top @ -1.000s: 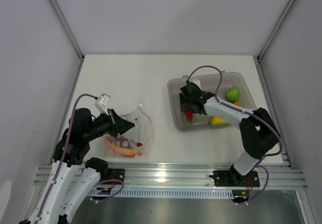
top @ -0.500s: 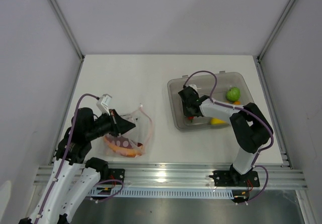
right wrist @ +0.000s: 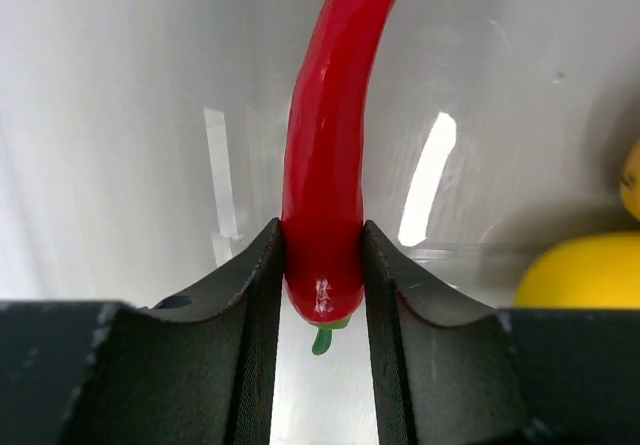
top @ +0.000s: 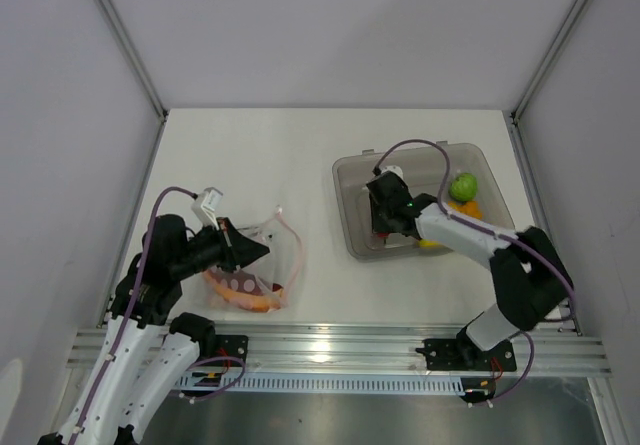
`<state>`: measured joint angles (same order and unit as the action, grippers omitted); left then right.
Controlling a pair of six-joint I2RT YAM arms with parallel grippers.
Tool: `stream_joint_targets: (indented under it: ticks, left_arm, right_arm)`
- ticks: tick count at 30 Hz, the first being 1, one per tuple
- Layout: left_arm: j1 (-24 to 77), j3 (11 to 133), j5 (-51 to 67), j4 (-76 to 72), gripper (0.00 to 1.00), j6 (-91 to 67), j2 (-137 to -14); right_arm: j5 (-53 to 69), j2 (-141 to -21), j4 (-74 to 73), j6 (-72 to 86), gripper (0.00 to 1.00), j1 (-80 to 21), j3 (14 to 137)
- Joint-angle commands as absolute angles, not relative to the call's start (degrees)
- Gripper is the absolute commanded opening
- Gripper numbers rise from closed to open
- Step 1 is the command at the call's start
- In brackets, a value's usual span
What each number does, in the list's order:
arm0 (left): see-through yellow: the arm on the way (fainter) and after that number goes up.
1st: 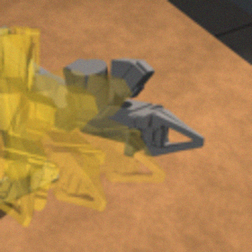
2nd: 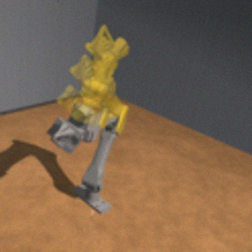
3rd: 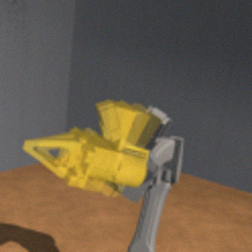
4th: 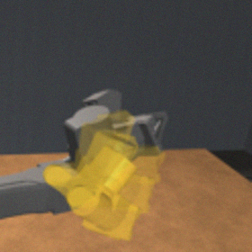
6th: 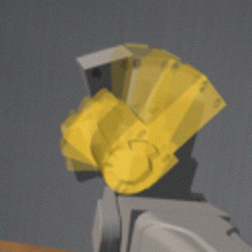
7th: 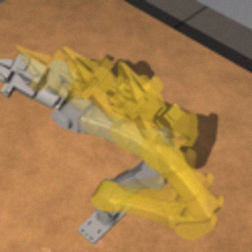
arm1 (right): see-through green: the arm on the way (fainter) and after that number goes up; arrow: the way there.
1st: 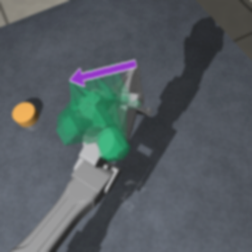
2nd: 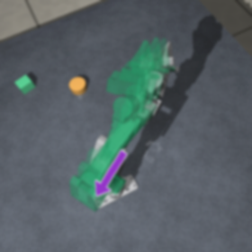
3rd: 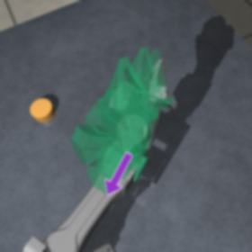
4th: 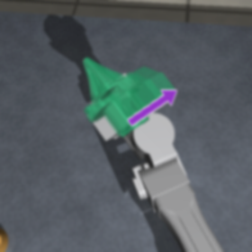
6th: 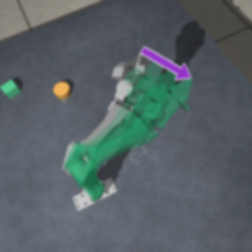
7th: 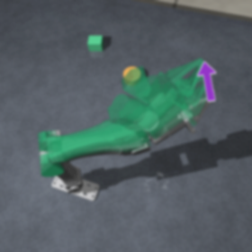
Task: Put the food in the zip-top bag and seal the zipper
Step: Pick up the fake vegetable from the bin, then place the fake vegetable in the zipper food storage bag.
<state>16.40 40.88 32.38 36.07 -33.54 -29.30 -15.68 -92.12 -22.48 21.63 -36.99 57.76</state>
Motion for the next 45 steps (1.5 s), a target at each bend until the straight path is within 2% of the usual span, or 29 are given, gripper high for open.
stream_joint_targets:
  ticks: [1,6,7,12,19,25,31,45]
  left_arm:
    - [16.7,40.8,33.7,34.3,0.00,-34.1,-28.7]
    - [16.7,40.5,34.1,33.9,0.01,-34.3,-28.6]
    - [16.7,40.4,34.2,33.8,0.00,-34.3,-28.5]
    - [16.7,39.8,34.4,33.3,0.01,-34.7,-28.0]
    - [16.7,40.0,34.6,34.2,0.01,-34.8,-27.0]
    - [16.7,40.6,34.8,35.6,0.01,-34.9,-26.1]
    - [16.7,43.1,35.1,37.7,0.01,-34.6,-24.8]
    - [16.7,44.8,37.0,38.0,0.01,-36.8,-23.1]
  right_arm:
    - [-10.2,-77.9,-24.3,22.9,0.00,-36.8,57.7]
    - [13.7,-64.6,-28.3,20.9,0.00,-36.8,58.7]
    - [21.9,-63.6,-28.5,21.2,0.00,-36.9,58.5]
    - [39.7,-59.6,-21.6,28.8,0.00,-43.3,53.5]
    - [43.9,-62.1,-9.4,39.3,0.00,-57.6,51.4]
    - [43.7,-65.3,-0.9,45.3,0.00,-64.6,52.4]
    - [38.7,-69.1,-3.9,47.4,0.00,-64.6,52.7]
    - [34.5,-72.1,0.2,56.6,0.00,-62.1,54.1]
